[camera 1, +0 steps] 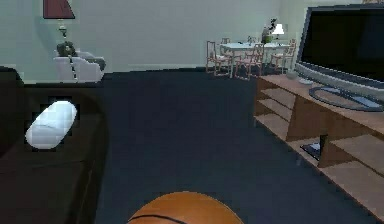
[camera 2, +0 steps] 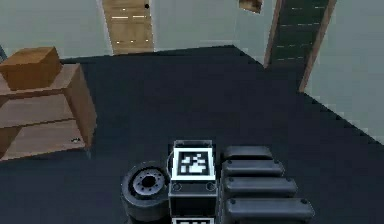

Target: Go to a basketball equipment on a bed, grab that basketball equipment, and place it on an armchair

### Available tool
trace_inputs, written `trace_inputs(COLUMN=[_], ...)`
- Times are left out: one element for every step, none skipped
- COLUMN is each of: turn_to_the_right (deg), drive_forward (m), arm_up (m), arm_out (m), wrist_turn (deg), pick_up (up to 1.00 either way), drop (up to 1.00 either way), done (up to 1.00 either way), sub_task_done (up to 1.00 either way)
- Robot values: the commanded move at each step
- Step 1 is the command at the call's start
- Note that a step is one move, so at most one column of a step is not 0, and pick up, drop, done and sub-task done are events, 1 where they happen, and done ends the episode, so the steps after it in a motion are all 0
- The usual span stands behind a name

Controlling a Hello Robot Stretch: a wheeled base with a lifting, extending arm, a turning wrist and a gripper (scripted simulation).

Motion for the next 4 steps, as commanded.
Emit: trace_inputs(turn_to_the_right=[-45.0, -45.0, -39.0, -45.0], drive_forward=[0.0, 0.0, 0.0, 0.0], arm_up=[0.0, 0.0, 0.0, 0.0], arm_out=[0.0, 0.0, 0.0, 0.0], wrist_turn=[0.0, 0.0, 0.0, 0.0], pick_up=[0.0, 0.0, 0.0, 0.0], drop=[0.0, 0.0, 0.0, 0.0], done=[0.0, 0.0, 0.0, 0.0], sub_task_done=[0.0, 0.0, 0.0, 0.0])
